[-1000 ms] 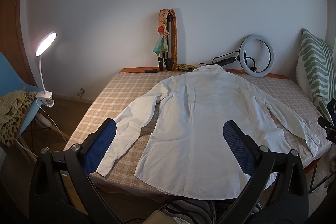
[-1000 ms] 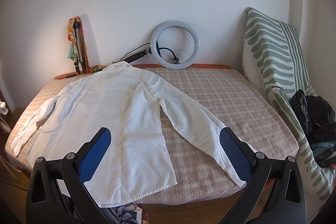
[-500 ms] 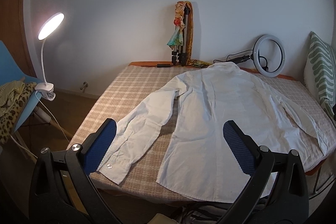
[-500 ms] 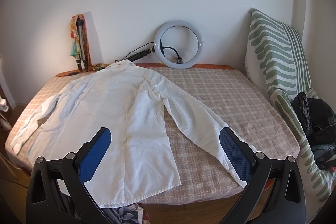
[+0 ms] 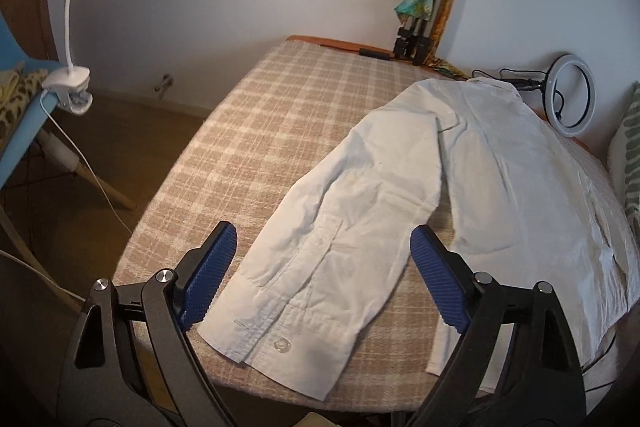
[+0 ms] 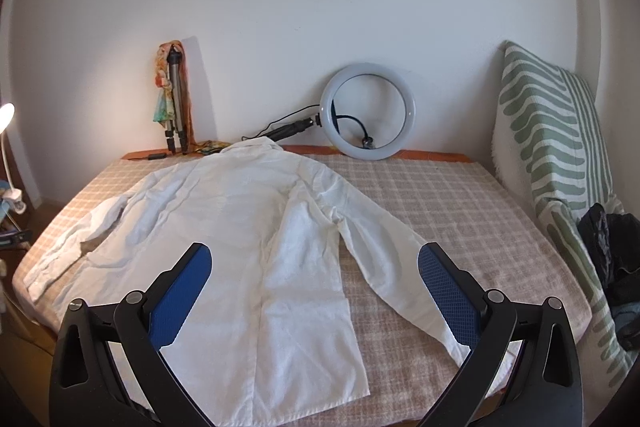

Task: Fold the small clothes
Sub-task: 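Move the left tool to the shirt's side edge and grasp it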

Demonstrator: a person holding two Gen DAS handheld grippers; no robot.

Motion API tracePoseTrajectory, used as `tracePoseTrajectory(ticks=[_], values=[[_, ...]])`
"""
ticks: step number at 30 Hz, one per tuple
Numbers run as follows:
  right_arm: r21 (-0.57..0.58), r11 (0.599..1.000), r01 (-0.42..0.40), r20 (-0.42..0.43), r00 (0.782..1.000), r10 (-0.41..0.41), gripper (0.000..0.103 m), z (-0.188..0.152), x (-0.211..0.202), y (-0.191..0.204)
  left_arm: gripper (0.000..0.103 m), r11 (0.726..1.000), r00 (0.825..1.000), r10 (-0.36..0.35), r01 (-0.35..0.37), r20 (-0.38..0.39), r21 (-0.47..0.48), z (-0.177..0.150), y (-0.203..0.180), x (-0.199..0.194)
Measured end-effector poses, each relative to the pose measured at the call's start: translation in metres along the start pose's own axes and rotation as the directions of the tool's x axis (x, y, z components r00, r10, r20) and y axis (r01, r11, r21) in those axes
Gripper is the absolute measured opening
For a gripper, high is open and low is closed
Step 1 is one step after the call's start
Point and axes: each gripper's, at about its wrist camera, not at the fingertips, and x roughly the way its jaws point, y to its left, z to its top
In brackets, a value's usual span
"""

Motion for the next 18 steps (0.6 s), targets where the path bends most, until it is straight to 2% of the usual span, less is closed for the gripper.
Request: tracePoseTrajectory(ticks=[4,9,12,15,18], values=[[0.023,1.0,-0.011,-0.053,0.999,0.012,0.102,0.0,0.015,-0.001,0.091,0.999,0.997,0.016,-0.019,-0.079,-0.034,0.001,0.019,0.032],[0.094,0.995,-0.037,-0.098,0.994,0.047,0.102,-0.009,0.021,-0.012,0.091,0.999,0.991,0.005,-0.012,-0.131,-0.05,0.001,0.026,0.065],[0.095,0.995,-0.025,-0.103,0.994,0.035,0.102,-0.01,0.018,-0.021,0.077,0.998,0.988,0.007,-0.017,-0.152,-0.062,-0.002,0.026,0.081],[0.07,0.997,-0.01,-0.1,0.995,0.017,0.102,-0.004,0.015,-0.026,0.07,0.998,0.992,0.05,-0.054,-0.113,-0.036,-0.005,0.02,0.083],[0.032,0.999,0.004,-0.092,0.996,-0.001,0.102,0.006,0.018,-0.028,0.052,0.998,0.994,0.059,-0.058,-0.09,0.012,-0.006,0.01,0.084]])
